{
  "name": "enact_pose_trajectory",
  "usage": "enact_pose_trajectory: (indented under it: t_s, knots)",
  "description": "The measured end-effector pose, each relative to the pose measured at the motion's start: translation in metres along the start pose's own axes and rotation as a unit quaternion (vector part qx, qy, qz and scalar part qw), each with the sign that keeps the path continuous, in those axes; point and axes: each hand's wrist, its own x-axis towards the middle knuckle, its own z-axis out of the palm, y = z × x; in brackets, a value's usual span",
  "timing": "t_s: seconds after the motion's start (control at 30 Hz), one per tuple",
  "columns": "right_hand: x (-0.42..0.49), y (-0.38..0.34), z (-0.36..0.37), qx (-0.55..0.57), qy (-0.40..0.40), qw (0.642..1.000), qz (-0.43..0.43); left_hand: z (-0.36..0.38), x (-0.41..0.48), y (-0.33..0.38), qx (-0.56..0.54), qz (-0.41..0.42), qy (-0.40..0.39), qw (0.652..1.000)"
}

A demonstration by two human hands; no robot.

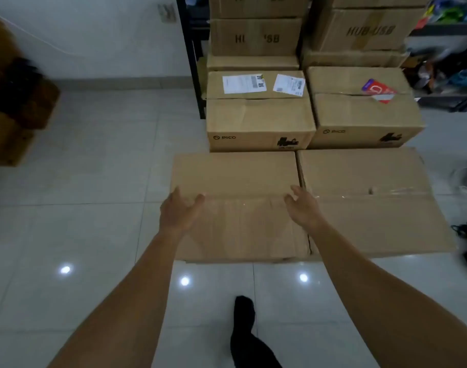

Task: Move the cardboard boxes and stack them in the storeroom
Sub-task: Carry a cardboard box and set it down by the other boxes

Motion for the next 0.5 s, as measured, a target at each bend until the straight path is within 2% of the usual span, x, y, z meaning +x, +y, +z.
enact_pose_trajectory:
  t_s: [0.1,0.2,0.37,0.5]
  knots:
    - [0.032,-0.002,0.009,-0.040,0.012,0.999,0.024,0.008,0.033,-0.007,0.028,-0.047,0.004,0.999]
    - [0.046,0.001,0.020,-0.086,0.041,0.994,0.061,0.021,0.049,-0.014,0.032,-0.102,-0.026,0.994]
    - [0.059,0.001,0.023,-0.094,0.097,0.984,0.120,0.033,0.065,-0.024,0.007,-0.114,-0.006,0.993]
    - [0.069,0.003,0.019,-0.074,0.072,0.984,0.148,0.024,0.076,-0.042,-0.052,-0.091,-0.010,0.994]
